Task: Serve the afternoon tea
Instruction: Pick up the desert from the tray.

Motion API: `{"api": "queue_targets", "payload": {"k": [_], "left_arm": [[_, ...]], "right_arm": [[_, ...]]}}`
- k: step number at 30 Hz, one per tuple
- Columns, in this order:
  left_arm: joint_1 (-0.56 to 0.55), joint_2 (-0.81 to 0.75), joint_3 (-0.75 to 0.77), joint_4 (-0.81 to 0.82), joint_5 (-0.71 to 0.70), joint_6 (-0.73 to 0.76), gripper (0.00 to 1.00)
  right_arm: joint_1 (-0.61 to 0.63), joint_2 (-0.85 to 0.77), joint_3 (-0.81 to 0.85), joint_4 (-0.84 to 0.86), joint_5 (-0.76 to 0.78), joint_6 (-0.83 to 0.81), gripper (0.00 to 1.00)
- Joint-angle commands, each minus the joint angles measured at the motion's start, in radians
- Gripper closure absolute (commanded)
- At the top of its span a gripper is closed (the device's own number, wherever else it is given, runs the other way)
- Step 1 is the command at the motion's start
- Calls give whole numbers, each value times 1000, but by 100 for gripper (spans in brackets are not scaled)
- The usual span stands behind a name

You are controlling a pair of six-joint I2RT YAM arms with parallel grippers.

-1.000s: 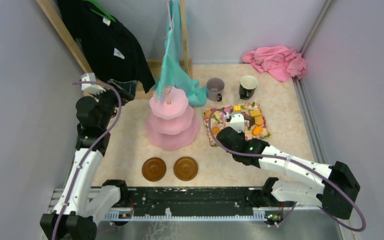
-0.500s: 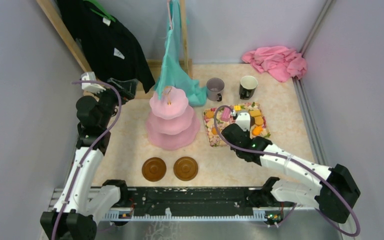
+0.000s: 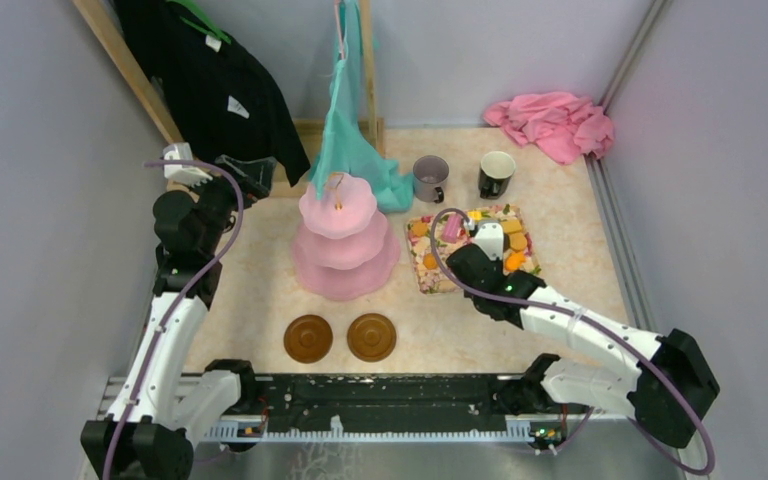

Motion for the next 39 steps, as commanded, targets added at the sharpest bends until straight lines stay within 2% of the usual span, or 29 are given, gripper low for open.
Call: {"api": "queue_targets", "payload": {"k": [1,39], "left_arm": [[5,5,31,36,6,-1,2],[4,11,24,49,-1,6,1]], "right_arm": [[-20,13,45,40,15,-21,68],[-132,227,110,236,-32,-122,65]]}}
